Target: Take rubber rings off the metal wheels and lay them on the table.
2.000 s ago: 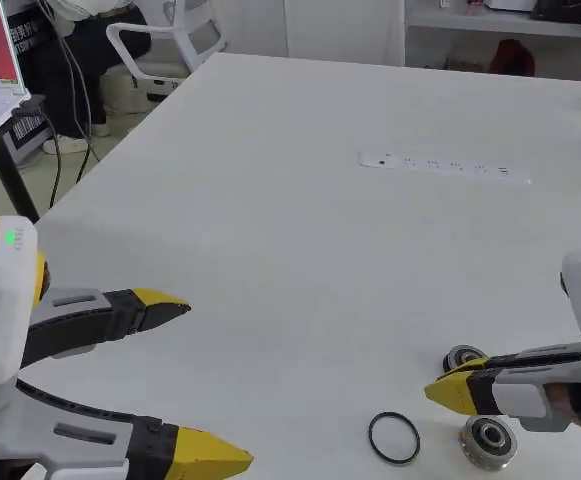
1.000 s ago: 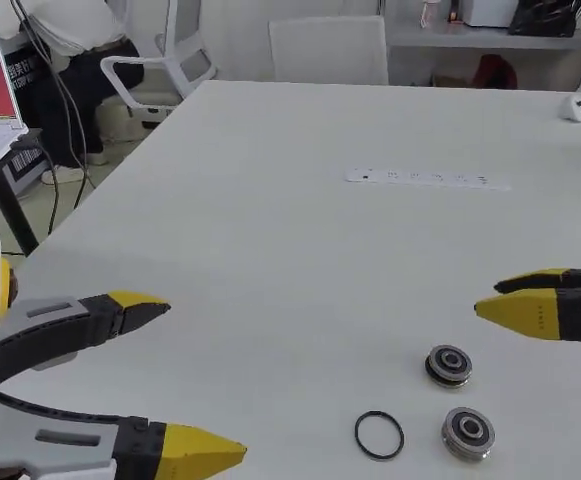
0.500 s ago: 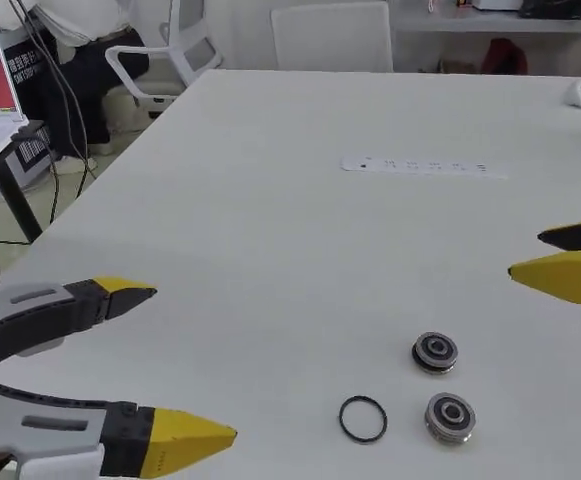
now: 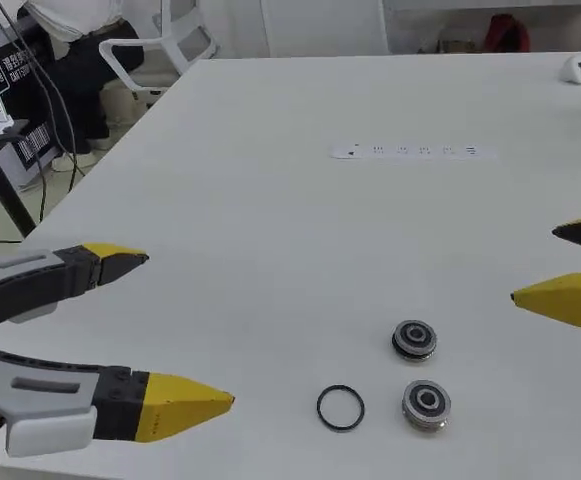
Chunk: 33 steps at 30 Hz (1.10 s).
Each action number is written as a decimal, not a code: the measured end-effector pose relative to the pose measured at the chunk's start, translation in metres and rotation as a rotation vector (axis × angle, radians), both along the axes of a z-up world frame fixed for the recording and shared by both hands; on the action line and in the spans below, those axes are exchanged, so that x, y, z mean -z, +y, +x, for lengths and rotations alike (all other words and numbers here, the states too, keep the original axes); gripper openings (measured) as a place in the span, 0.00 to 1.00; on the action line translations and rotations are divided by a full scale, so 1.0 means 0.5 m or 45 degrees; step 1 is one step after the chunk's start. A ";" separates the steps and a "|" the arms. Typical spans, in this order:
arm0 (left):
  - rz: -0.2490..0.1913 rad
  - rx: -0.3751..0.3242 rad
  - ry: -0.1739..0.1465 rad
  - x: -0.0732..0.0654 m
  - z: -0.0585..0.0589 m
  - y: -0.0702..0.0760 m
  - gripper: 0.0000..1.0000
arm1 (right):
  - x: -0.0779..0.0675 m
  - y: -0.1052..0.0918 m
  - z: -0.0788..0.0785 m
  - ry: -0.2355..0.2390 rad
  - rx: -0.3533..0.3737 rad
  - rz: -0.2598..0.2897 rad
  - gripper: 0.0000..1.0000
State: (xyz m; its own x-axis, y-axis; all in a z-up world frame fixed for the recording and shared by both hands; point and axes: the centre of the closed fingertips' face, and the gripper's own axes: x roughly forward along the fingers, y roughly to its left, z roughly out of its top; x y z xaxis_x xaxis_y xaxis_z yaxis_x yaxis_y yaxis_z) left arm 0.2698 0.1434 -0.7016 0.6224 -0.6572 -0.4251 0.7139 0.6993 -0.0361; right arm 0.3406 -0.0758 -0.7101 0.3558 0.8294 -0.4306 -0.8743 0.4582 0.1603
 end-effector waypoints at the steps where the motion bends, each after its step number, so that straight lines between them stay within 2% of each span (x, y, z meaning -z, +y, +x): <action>1: 0.001 -0.001 -0.005 -0.003 0.004 -0.003 0.99 | 0.004 -0.002 -0.001 0.003 -0.009 -0.008 0.69; 6: 0.004 0.017 -0.006 -0.009 0.018 -0.025 1.00 | 0.033 -0.017 -0.006 0.006 -0.033 -0.052 0.72; 13: 0.025 0.074 -0.012 -0.018 0.036 -0.061 1.00 | 0.064 -0.038 -0.011 0.040 -0.044 -0.072 0.74; 16: 0.034 0.122 -0.026 -0.025 0.046 -0.084 1.00 | 0.079 -0.046 -0.009 0.047 -0.045 -0.090 0.73; 21: 0.073 0.192 -0.020 -0.024 0.061 -0.120 1.00 | 0.106 -0.052 -0.010 0.071 -0.041 -0.079 0.73; 24: 0.089 0.235 -0.013 -0.023 0.069 -0.144 1.00 | 0.125 -0.056 -0.015 0.081 -0.064 -0.097 0.73; 25: 0.095 0.241 -0.023 -0.026 0.076 -0.153 1.00 | 0.129 -0.058 -0.015 0.083 -0.070 -0.100 0.73; 29: 0.084 0.270 -0.042 -0.033 0.093 -0.184 1.00 | 0.143 -0.062 -0.016 0.104 -0.086 -0.084 0.72; 33: 0.091 0.307 -0.049 -0.026 0.108 -0.215 1.00 | 0.154 -0.062 -0.015 0.102 -0.094 -0.082 0.71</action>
State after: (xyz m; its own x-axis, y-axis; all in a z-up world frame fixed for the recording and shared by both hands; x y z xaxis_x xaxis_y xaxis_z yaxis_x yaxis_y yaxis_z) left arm 0.3237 0.0358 -0.6885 0.4676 -0.7578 -0.4551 0.8603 0.5084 0.0375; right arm 0.3329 -0.1067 -0.7870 0.2571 0.8219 -0.5083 -0.8916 0.4046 0.2033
